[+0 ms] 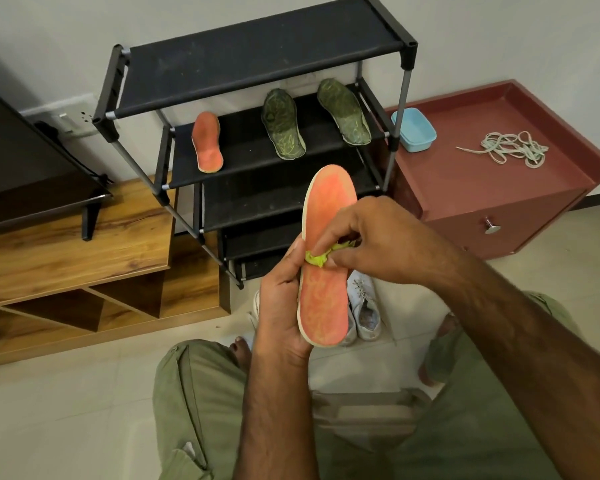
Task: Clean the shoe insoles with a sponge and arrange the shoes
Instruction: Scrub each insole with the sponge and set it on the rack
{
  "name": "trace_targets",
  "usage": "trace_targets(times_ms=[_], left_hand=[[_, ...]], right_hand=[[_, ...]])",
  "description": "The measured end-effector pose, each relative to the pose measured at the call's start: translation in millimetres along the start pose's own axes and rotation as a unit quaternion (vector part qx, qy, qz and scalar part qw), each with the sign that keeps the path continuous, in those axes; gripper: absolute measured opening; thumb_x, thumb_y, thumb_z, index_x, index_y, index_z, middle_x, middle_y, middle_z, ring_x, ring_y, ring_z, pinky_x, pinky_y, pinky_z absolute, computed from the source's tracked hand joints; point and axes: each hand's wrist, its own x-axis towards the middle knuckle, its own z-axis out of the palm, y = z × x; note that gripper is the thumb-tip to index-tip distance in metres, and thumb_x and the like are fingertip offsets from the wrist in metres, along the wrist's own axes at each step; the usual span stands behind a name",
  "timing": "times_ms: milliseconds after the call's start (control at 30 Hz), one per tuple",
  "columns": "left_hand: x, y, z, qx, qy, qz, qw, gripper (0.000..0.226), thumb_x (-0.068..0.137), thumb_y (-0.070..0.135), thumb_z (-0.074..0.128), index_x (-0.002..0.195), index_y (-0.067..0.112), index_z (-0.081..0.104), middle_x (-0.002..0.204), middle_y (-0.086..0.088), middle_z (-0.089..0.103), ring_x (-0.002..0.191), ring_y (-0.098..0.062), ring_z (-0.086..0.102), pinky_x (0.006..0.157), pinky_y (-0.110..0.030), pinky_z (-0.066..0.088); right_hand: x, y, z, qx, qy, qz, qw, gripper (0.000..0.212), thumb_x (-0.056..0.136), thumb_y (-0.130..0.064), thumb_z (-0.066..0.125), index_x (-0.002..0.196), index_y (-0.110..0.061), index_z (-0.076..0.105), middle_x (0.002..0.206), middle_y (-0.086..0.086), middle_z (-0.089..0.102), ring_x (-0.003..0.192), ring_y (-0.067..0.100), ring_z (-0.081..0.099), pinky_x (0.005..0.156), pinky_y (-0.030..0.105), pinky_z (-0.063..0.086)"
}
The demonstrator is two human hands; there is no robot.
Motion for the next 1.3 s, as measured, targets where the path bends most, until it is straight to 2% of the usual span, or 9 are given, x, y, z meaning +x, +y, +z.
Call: trace_targets(times_ms=[100, 200, 333, 433, 667, 867, 1033, 1200, 1300], left_hand=[[4.6, 1.8, 2.9, 0.001, 0.020, 0.020, 1.000, 0.055, 0.098, 0.026, 0.054, 0.146, -0.001, 0.050, 0.132, -0.026, 0.064, 0.109, -0.034, 0.069, 0.090, -0.042, 0.061], [31.8, 9.5, 6.1, -0.001, 0.066, 0.015, 0.998, 0.051, 0.095, 0.028, 0.054, 0.142, 0.006, 0.053, 0.122, -0.018, 0.069, 0.092, -0.027, 0.076, 0.074, -0.034, 0.064], [21.2, 4.5, 3.3, -0.006, 0.053, 0.009, 0.999, 0.045, 0.102, 0.031, 0.050, 0.126, -0.004, 0.067, 0.127, -0.026, 0.067, 0.103, -0.036, 0.071, 0.092, -0.042, 0.059], [5.0, -1.5, 0.0, -0.018, 0.017, 0.017, 1.000, 0.057, 0.098, 0.034, 0.057, 0.142, -0.002, 0.055, 0.140, -0.026, 0.059, 0.112, -0.036, 0.064, 0.110, -0.044, 0.046], [7.7, 2.0, 3.7, 0.031, 0.035, 0.030, 0.998, 0.048, 0.100, 0.037, 0.054, 0.130, 0.001, 0.066, 0.126, -0.023, 0.068, 0.107, -0.033, 0.068, 0.099, -0.041, 0.053], [7.7, 1.0, 2.6, 0.017, 0.042, 0.035, 0.998, 0.046, 0.103, 0.037, 0.050, 0.119, 0.000, 0.072, 0.100, -0.017, 0.074, 0.084, -0.027, 0.073, 0.073, -0.035, 0.063], [12.7, 4.6, 7.3, 0.029, 0.036, 0.043, 0.998, 0.045, 0.103, 0.038, 0.050, 0.118, 0.003, 0.074, 0.103, -0.015, 0.074, 0.089, -0.026, 0.071, 0.080, -0.035, 0.060], [9.3, 2.9, 9.2, 0.040, 0.032, 0.043, 0.998, 0.044, 0.105, 0.035, 0.047, 0.117, 0.001, 0.071, 0.099, -0.016, 0.076, 0.085, -0.027, 0.075, 0.074, -0.035, 0.063], [10.9, 2.0, 12.3, 0.045, 0.027, 0.044, 0.998, 0.046, 0.105, 0.037, 0.047, 0.111, 0.003, 0.076, 0.093, -0.014, 0.074, 0.079, -0.024, 0.072, 0.070, -0.032, 0.060]], right_hand=[[3.1, 7.4, -12.6, 0.066, 0.118, 0.018, 0.991, 0.024, 0.084, -0.010, 0.082, 0.096, -0.031, 0.081, 0.088, -0.014, 0.076, 0.079, 0.003, 0.070, 0.081, 0.028, 0.060], [10.3, 12.8, -25.3, 0.092, 0.207, 0.027, 0.974, 0.027, 0.084, -0.011, 0.081, 0.104, -0.029, 0.075, 0.087, -0.010, 0.072, 0.077, 0.010, 0.068, 0.080, 0.041, 0.062], [14.0, 8.8, -20.8, -0.026, 0.161, 0.023, 0.986, 0.032, 0.087, -0.009, 0.075, 0.111, -0.030, 0.078, 0.100, -0.011, 0.068, 0.087, 0.006, 0.066, 0.085, 0.029, 0.057], [11.1, 3.8, -11.5, -0.071, 0.123, 0.008, 0.990, 0.031, 0.088, -0.003, 0.072, 0.104, -0.028, 0.081, 0.102, -0.013, 0.064, 0.082, 0.009, 0.070, 0.082, 0.013, 0.051], [21.6, 3.9, -6.2, -0.120, 0.155, 0.006, 0.981, 0.026, 0.090, -0.007, 0.072, 0.105, -0.026, 0.082, 0.107, -0.003, 0.069, 0.100, 0.019, 0.066, 0.092, 0.043, 0.055], [4.7, -8.5, -3.9, -0.109, 0.020, 0.023, 0.994, 0.025, 0.085, -0.006, 0.077, 0.098, -0.027, 0.083, 0.099, -0.011, 0.076, 0.089, 0.005, 0.066, 0.089, 0.029, 0.054], [8.7, 2.3, 1.7, -0.101, 0.173, 0.058, 0.978, 0.026, 0.088, -0.009, 0.075, 0.102, -0.029, 0.083, 0.098, -0.011, 0.067, 0.089, 0.008, 0.061, 0.084, 0.024, 0.049], [-6.9, -6.9, 0.3, -0.071, 0.026, 0.059, 0.995, 0.026, 0.086, -0.009, 0.079, 0.098, -0.031, 0.083, 0.083, -0.025, 0.064, 0.079, -0.004, 0.061, 0.075, 0.013, 0.045], [1.0, 0.2, -3.3, -0.058, 0.128, 0.080, 0.987, 0.022, 0.085, -0.013, 0.079, 0.097, -0.031, 0.083, 0.089, -0.019, 0.067, 0.082, 0.002, 0.061, 0.076, 0.018, 0.049]])
